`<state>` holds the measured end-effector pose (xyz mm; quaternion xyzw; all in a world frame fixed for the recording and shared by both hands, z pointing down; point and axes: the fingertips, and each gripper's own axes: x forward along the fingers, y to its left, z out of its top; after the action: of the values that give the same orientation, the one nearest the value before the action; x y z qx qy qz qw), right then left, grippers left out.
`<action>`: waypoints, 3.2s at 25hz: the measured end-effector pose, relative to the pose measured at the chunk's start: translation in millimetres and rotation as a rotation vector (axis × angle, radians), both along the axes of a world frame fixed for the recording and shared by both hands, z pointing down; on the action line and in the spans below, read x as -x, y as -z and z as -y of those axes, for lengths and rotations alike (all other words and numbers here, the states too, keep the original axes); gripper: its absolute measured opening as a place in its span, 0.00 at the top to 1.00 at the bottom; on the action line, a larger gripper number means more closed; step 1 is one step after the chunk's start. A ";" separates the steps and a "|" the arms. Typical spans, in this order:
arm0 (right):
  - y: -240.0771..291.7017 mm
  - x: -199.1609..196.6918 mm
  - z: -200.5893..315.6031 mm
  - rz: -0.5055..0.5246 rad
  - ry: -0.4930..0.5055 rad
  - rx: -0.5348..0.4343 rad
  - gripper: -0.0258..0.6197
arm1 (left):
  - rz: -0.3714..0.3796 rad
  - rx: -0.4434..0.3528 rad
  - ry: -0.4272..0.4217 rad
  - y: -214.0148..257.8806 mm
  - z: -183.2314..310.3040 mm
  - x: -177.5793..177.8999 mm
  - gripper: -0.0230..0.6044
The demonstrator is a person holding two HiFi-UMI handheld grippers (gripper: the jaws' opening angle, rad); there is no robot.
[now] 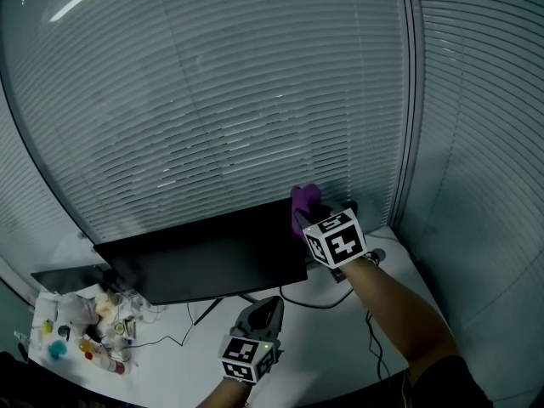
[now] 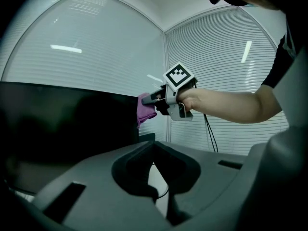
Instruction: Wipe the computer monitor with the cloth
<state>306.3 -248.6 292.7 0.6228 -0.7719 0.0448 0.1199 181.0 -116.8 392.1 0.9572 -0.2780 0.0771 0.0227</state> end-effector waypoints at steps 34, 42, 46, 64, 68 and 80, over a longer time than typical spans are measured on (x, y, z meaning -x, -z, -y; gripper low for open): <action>-238.5 7.4 5.1 0.109 0.028 0.294 0.81 | 0.084 0.258 0.036 -142.9 15.8 -7.9 0.96; -305.5 9.1 0.9 0.157 0.012 0.387 0.81 | 0.137 0.310 0.062 -179.7 11.8 1.7 0.96; -333.1 9.1 -2.1 0.172 -0.007 0.437 0.81 | 0.145 0.341 0.073 -189.5 11.8 6.5 0.96; -371.4 35.8 -14.6 0.257 0.010 0.513 0.81 | 0.156 0.364 0.117 -200.0 4.7 29.9 0.96; -365.6 44.7 -20.3 0.265 0.023 0.517 0.81 | 0.152 0.364 0.129 -194.6 2.0 36.9 0.96; -307.5 109.0 -48.8 0.335 0.152 0.410 0.81 | 0.123 0.321 0.234 -165.0 -12.1 81.5 0.96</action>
<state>197.3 -199.8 600.2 0.5096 -0.8004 0.2933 0.1170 99.5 -104.6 557.1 0.8959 -0.3723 0.1757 0.1667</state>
